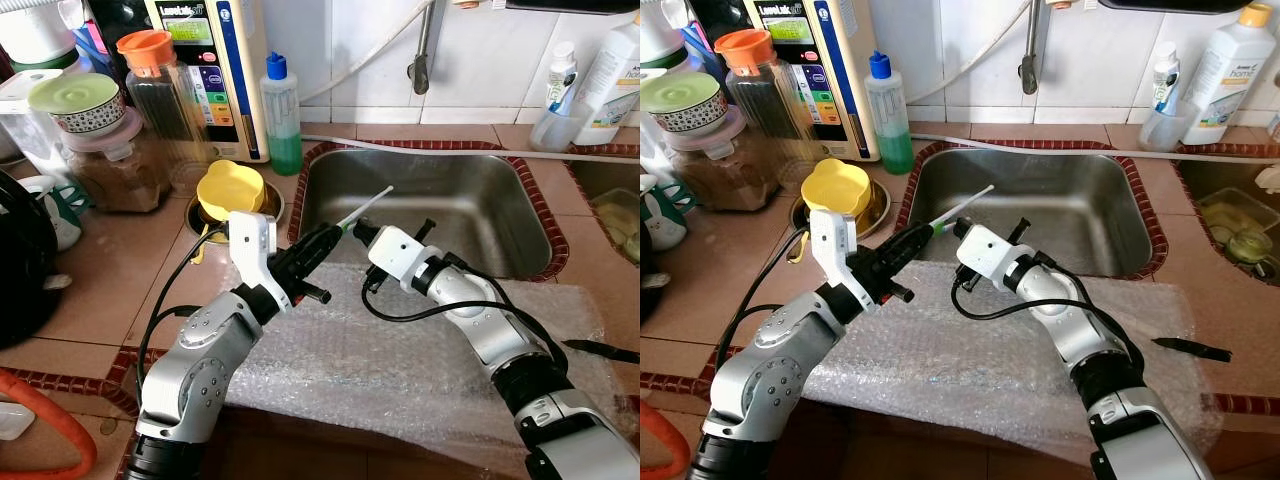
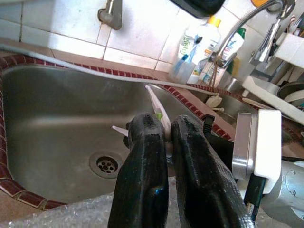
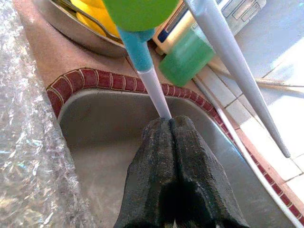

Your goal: Kitchen organization

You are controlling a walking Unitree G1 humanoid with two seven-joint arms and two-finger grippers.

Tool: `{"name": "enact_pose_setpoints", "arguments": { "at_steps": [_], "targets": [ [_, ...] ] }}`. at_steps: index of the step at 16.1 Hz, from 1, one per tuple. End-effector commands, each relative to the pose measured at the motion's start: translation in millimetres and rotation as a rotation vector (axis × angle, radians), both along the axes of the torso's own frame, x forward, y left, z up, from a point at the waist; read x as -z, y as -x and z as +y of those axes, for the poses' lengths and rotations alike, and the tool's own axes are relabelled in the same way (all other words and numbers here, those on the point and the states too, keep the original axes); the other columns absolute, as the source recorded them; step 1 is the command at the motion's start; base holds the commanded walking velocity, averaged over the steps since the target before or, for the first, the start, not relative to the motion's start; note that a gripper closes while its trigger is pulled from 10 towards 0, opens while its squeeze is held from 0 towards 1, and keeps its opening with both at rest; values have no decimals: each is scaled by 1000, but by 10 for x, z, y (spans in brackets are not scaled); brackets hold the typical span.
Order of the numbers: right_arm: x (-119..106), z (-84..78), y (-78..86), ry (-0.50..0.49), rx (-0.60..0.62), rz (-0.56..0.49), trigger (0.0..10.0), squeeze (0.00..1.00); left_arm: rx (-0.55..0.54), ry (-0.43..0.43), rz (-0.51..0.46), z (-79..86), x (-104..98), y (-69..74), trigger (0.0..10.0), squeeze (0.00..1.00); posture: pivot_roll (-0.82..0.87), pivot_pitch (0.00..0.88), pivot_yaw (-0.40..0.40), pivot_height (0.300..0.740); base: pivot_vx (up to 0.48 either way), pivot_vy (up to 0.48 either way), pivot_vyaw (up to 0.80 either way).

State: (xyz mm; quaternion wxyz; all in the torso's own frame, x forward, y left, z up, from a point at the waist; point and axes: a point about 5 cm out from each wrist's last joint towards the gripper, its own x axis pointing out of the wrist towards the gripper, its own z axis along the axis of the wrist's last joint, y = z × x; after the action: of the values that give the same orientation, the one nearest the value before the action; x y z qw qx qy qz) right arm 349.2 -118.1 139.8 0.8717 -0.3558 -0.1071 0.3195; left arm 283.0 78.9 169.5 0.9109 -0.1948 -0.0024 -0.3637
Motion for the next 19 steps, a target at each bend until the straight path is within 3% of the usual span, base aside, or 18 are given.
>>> {"name": "enact_pose_setpoints", "arguments": {
  "at_steps": [1, 3, 5, 6, 7, 8, 19],
  "targets": [
    [-64, 111, 1, 8, -57, -33, 0, 0, 36, -17, -11, -40, -12, 36, 3059, 0, -272, 76, 113, 740, 0, 0, 0],
    [-61, 109, 0, 7, -57, -34, 0, 0, 37, -18, -11, -39, -13, 34, 3412, 0, -272, 76, 113, 740, 0, 0, 0],
    [-48, 108, 6, 7, -57, -36, 0, 0, 38, -30, -17, -46, -11, 27, 4902, 0, -276, 72, 113, 740, 0, 0, 0],
    [-46, 107, 7, 9, -56, -38, 0, 0, 37, -31, -17, -47, -12, 24, 9569, 0, -276, 71, 113, 740, 0, 0, 0],
    [-46, 104, 4, 10, -54, -41, 0, 0, 28, -25, -10, -44, -8, 18, 10000, 0, -276, 70, 113, 740, 0, 0, 0],
    [-47, 98, 1, 10, -51, -44, 0, 0, 21, -18, 0, -41, -2, 13, 10000, 1000, -275, 68, 112, 740, 0, 0, 0],
    [-49, 33, -23, 17, -22, -55, 0, 0, 17, -41, -9, -56, 19, 5, 10000, 1000, -282, 64, 113, 740, 0, 0, 0]
  ]
}}
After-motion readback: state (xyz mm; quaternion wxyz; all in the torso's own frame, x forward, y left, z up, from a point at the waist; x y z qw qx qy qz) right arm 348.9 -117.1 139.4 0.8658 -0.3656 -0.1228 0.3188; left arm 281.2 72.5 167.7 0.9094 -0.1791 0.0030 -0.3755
